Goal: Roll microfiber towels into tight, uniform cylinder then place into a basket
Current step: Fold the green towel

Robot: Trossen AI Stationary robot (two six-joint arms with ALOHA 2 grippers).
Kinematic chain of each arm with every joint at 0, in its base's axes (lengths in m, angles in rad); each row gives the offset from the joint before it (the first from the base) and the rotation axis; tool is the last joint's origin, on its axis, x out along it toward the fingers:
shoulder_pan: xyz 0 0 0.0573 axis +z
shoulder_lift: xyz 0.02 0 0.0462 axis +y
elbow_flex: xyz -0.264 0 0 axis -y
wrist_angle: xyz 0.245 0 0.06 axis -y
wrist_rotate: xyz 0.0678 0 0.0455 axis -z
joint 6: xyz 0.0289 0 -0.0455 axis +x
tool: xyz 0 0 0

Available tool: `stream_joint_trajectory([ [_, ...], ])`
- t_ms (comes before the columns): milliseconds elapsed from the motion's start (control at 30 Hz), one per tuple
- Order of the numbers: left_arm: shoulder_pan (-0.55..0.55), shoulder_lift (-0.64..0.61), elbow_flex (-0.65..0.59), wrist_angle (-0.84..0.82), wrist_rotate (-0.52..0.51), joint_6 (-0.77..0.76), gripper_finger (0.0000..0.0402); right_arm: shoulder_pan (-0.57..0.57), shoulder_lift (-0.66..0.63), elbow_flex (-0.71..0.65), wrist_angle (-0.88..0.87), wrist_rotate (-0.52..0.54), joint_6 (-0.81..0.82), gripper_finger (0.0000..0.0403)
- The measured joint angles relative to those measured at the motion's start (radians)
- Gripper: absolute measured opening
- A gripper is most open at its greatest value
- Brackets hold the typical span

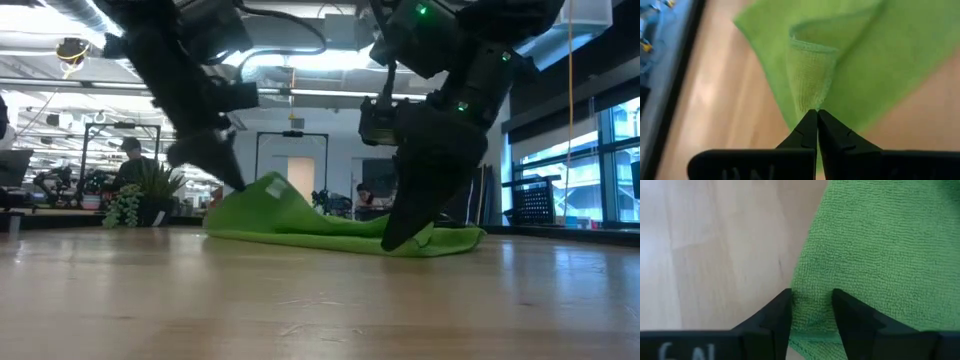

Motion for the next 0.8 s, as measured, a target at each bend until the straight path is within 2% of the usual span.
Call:
stream_joint_trajectory([
  [200,-0.130,0.000,0.000,-0.166,0.002,-0.194,0.0000,0.012,0.000,0.000,-0.013,-0.020,-0.044,0.0145],
  [300,-0.204,0.000,0.000,-0.209,0.047,-0.296,0.0000,0.012,0.000,0.000,-0.015,-0.021,-0.044,0.0145],
  [433,-0.310,0.000,0.000,-0.213,0.104,-0.421,0.0000,0.012,0.000,0.000,-0.018,-0.021,-0.048,0.0145],
  [633,-0.445,0.000,0.000,-0.213,0.108,-0.589,0.0000,0.001,0.000,0.000,-0.028,-0.014,-0.075,0.0145],
  [800,-0.552,0.000,0.000,-0.212,0.116,-0.731,0.0000,-0.023,0.001,-0.002,-0.035,0.069,-0.114,0.0145],
])
